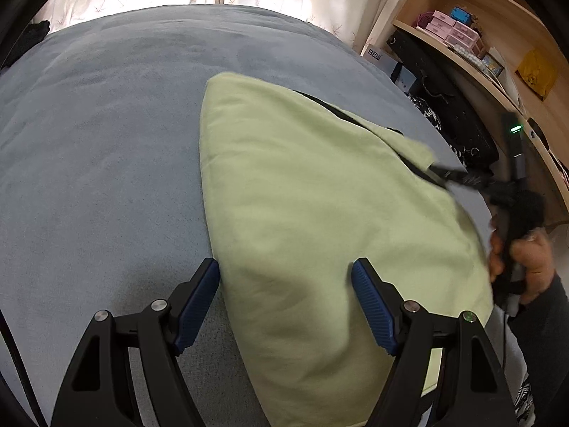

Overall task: Fold large clothes
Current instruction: 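Press the green bundle flat with both tools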

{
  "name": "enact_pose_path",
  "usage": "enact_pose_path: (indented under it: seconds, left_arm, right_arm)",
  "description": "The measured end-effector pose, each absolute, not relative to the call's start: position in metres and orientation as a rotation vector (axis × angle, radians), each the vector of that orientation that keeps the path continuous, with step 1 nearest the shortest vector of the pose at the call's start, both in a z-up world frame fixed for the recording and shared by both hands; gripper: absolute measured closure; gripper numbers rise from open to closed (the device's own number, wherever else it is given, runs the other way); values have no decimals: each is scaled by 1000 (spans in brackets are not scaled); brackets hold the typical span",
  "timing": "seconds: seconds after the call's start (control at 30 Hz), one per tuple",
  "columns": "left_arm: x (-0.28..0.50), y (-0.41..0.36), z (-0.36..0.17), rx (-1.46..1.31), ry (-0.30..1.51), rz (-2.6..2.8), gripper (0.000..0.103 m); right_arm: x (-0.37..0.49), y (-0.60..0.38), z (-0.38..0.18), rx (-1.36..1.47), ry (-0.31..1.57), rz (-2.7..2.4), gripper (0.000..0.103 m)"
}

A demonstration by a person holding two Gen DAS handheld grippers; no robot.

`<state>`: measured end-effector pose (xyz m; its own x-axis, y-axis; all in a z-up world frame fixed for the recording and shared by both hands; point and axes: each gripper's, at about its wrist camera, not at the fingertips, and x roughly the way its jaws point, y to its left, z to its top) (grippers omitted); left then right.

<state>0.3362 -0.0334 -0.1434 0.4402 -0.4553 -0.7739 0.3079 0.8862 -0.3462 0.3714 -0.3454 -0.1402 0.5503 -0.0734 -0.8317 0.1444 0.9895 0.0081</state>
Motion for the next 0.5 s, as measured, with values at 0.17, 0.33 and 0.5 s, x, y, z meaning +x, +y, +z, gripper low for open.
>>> enact_pose_path:
  seconds: [0.17,0.33,0.5]
  left_arm:
    - [334,-28,-150,-186,1027,-492,27]
    - [330,-27,-139,-124,1009,-467,27]
    - [313,-25,-98,-149,871,-441,28]
  right_arm:
    - [359,-352,-157,121,1048,-141,102]
    - [335,-365,-119,273,1020,-146,100]
    - [306,-349,-84,351,918,-68,100]
